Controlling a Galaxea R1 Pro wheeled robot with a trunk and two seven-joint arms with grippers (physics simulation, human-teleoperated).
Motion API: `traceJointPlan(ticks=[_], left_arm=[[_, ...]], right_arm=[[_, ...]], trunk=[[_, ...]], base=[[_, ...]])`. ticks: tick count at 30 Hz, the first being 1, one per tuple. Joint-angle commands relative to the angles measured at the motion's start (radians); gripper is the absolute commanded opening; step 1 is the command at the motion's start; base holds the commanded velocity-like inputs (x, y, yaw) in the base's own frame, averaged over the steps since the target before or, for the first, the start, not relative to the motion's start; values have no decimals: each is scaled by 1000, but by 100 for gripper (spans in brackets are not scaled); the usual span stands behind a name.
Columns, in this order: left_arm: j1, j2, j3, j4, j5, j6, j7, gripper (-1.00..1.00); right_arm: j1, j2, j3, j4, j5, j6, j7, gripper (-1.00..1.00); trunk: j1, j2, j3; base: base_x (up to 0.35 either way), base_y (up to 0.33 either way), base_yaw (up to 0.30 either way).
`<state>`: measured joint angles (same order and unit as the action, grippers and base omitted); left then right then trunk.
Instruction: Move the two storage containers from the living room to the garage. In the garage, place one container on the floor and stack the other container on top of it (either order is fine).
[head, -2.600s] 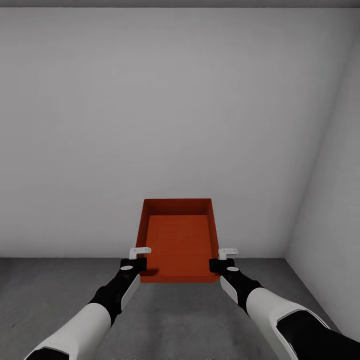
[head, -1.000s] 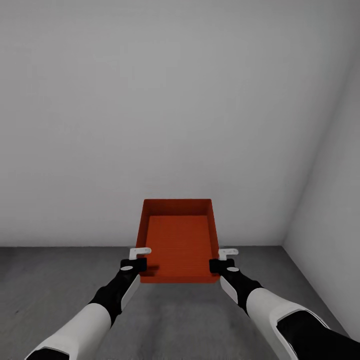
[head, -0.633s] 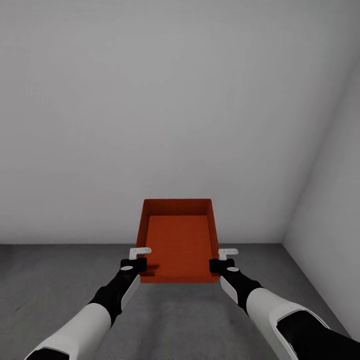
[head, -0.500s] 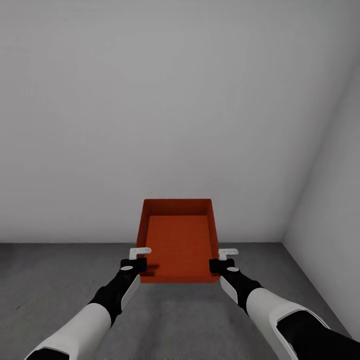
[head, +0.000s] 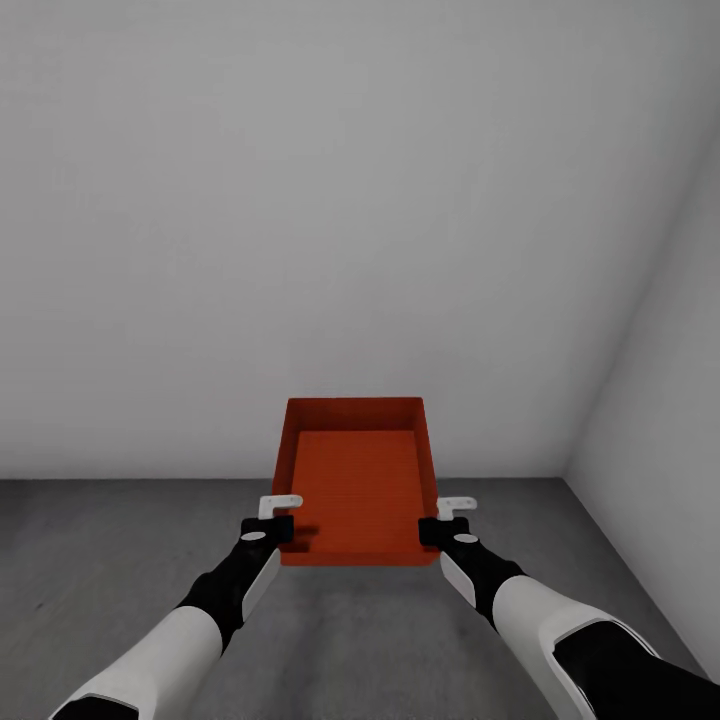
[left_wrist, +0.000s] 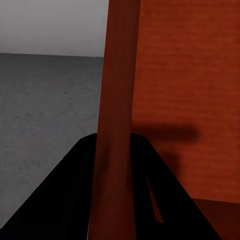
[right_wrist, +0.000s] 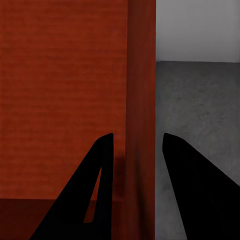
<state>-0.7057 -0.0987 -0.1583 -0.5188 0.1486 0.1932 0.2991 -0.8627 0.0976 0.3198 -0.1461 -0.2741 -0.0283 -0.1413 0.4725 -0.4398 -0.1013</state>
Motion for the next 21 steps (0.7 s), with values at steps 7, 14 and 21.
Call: traceJointPlan(ticks=[7,14,21], left_arm=[[-1,2,14,-6,-20,8,64,-100],[-1,2,14,-6,-20,8,64,-100],[-1,2,14,-6,-20,8,64,-100]], right_arm=[[-1,-13,-18,17,-14,-4,-8,-100],[-1,-13,-18,17,-14,-4,-8,-100],[-1,-13,-18,17,-14,-4,-8,-100]], trunk=[[1,-2,-13],[1,-2,-24],[1,-2,-35]], base=[[0,0,0],[0,0,0],[0,0,0]])
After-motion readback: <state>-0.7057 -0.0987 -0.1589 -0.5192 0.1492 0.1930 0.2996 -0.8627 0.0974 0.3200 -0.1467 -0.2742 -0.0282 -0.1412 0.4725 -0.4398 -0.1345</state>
